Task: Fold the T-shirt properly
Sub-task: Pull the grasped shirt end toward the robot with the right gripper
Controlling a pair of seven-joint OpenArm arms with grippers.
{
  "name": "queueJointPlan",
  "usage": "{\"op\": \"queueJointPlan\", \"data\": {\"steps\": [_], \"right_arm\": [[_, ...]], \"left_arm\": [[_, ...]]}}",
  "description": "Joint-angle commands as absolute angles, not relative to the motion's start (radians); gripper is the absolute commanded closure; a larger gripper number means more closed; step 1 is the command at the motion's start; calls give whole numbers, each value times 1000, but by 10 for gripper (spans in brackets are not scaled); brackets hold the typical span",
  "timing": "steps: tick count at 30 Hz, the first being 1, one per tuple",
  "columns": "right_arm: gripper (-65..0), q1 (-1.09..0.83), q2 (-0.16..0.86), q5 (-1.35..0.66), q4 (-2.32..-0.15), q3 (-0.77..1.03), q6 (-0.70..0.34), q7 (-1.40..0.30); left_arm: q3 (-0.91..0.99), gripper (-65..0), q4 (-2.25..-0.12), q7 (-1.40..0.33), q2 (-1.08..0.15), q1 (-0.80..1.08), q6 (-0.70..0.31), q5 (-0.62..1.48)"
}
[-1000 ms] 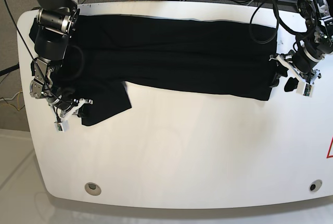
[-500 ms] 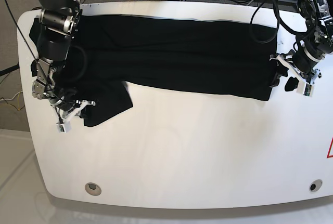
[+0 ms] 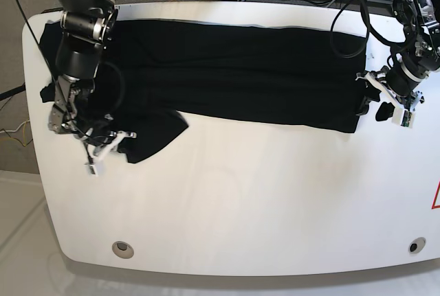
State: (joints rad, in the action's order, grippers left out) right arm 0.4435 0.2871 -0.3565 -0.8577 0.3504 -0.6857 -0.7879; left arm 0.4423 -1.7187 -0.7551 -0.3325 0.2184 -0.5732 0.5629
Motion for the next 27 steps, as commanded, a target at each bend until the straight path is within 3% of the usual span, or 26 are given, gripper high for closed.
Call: {"op": "queueJointPlan", "data": {"steps": [1,13,17,27], "right_arm": [[0,456,304,-431,-935,358,-698,-804],[0,237,314,-587,-1306,378,-698,-927],[0,139,298,-659,-1454,376,-698,-1043],[0,-6,288,-825,-1628,391,-698,-1195]], "left_arm": [[449,-324,-1728,-727,-345,208,-574,584],[448,-325,-1710,-729,-347,208,-576,582],[448,-321,-1704,-723,-346,211,-576,581],[447,-322,-1713,-725,-346,214,-576,580]]}}
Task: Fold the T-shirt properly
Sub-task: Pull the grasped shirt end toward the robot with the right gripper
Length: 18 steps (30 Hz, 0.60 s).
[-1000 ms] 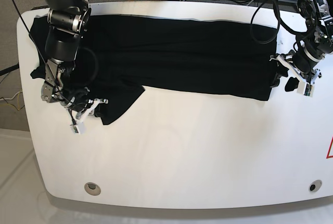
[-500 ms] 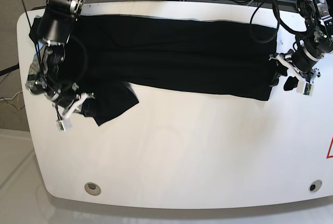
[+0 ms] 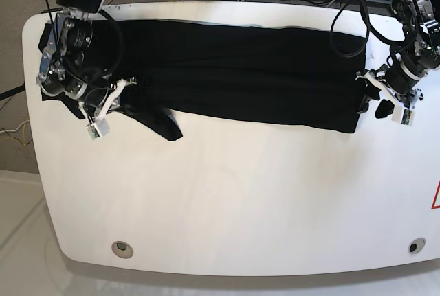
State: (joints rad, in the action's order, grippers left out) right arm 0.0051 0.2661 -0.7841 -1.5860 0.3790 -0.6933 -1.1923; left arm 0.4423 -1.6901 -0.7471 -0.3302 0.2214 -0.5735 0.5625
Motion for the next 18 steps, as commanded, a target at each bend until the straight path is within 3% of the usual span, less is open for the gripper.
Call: {"op": "queueJointPlan", "data": {"steps": [1,18], "right_arm": [[0,-39,290,-861,-1659,387,-698,-1215],[0,-224,229,-856,-1873,367,-698,-1178]], "left_arm": [[447,-322,-1717,-728,-347,214,-574,582],[444,-321,-1713,-726,-349,212,-568,586]]}}
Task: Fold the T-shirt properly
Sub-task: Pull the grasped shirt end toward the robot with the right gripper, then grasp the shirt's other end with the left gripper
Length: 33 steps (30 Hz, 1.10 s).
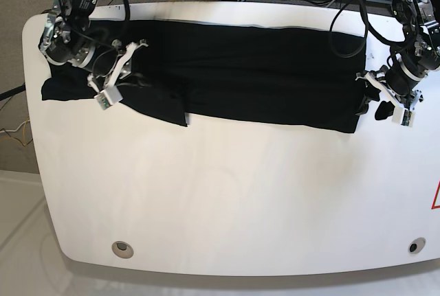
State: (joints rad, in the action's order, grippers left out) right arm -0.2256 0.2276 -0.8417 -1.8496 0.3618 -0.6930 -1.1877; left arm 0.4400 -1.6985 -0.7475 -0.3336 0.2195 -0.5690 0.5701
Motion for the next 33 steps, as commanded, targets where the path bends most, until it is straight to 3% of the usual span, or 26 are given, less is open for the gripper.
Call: {"op": "queueJointPlan", "data": {"steps": [1,14,33], "right_arm": [[0,-227,224,-858,-1876,367,-698,-1183],[0,-325,182,-868,-1944,357,-698,-1253],[0,-444,293,-1119,-2027,361,-698,-1263]], "left_arm": [[445,-321,-1713,-727,-349,212,-568,586],[446,-321,-1712,-731,-346,213,-562,589],[444,-322,-1707,-726,-345,206,-563,584]]}}
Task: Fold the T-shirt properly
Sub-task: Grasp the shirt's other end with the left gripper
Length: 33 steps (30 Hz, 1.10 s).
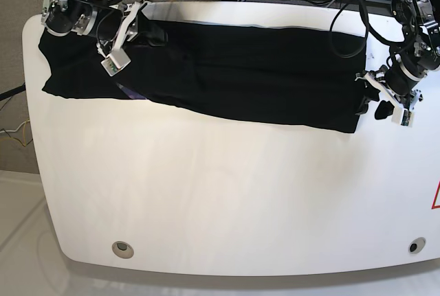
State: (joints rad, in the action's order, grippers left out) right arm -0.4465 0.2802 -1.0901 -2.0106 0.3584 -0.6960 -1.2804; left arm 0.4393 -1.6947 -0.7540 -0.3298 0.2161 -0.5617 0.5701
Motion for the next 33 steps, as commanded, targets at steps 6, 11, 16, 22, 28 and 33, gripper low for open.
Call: {"op": "queueJointPlan", "data": {"steps": [6,11,16,22,28,33], "right_arm": [[-97,-426,287,-1102,-2023,383,-698,-1258],[-202,-411,283,-1093,-2027,406,-698,-1242],[-263,-408,280,-1052,-2030,416,-698,-1225],[-324,-412,278,-1008,-2034,415,-698,-1220],[-350,-406,278,-991,-2035,412,-698,-1222],[-358,-388,279,-969,-2026,408,-698,-1217]], "left_arm": [[443,-323,-1703,-726,-347,206,-564,582],[441,-323,-1697,-733,-349,207,-562,590],[453,-330,-1679,-757,-355,204,-565,634],[475,-332,-1659,-781,-366,207,-565,706],[475,-330,-1658,-780,-365,213,-565,728],[471,-329,-1650,-776,-363,217,-567,725]]}}
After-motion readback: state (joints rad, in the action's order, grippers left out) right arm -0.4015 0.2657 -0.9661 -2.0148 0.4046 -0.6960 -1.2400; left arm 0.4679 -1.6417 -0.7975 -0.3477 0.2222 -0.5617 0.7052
